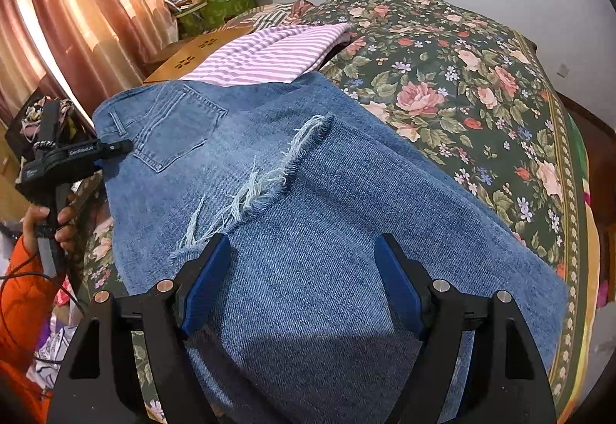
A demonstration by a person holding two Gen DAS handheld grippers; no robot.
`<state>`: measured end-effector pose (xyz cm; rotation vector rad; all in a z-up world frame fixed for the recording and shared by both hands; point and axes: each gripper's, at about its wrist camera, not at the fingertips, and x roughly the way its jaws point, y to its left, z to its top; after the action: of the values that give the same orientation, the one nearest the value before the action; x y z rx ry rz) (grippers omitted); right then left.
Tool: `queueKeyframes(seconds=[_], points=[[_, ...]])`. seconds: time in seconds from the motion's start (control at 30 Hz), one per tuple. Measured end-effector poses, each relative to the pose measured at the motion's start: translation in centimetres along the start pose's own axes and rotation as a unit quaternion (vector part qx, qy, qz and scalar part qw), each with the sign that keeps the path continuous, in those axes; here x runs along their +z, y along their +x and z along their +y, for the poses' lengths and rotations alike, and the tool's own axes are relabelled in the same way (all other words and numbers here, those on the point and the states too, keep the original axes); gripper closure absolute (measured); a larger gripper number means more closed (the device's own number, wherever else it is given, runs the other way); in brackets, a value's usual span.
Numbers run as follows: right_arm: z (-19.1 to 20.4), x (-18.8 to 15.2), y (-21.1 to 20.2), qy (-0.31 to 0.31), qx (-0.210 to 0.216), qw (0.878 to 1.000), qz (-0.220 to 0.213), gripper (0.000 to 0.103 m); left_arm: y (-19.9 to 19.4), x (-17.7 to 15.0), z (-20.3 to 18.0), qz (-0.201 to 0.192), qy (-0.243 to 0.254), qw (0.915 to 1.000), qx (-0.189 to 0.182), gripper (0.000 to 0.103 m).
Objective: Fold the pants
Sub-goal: 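Grasp the jeans leg hems with the left gripper and lift them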
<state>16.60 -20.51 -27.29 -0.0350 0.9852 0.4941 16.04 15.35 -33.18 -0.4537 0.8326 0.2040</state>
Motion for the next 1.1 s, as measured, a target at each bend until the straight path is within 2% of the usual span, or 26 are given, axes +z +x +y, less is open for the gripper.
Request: queueKeyframes(seconds=[0.17, 0.33, 0.6, 0.77, 0.9, 1.1], points=[[-0.4, -0.2, -0.7, 0.014, 0.007, 1.000, -0.003, 0.029, -3.5, -0.5, -0.9, -0.029, 0.057, 0.9975, 0.029, 0.084], [-0.8, -1.1, -2.2, 0.031, 0.011, 0.999, -0.006, 0.029, -7.6, -1.1, -0.6, -0.050, 0.077, 0.9951, 0.037, 0.085], [-1.6, -2.9, -4.8, 0.044, 0.000, 0.999, -0.016, 0.029, -12.5, -0.2, -3.7, -0.113, 0.112, 0.9865, 0.038, 0.086], [-2.0, -3.8, -3.2, 0.055, 0.012, 0.998, 0.004, 0.026, -14.7, 0.5, -7.7, -0.153, 0.159, 0.9751, 0.018, 0.086], [-1.5, -3.9, -3.1, 0.038, 0.002, 0.999, -0.005, 0.026, -16.2, 1.3, -11.4, -0.176, 0.190, 0.9658, -0.011, 0.086], [-2.7, -4.3, -4.1, 0.071, 0.023, 0.997, -0.027, 0.028, -17.8, 1.8, -16.6, -0.199, 0.237, 0.9495, -0.049, 0.087]])
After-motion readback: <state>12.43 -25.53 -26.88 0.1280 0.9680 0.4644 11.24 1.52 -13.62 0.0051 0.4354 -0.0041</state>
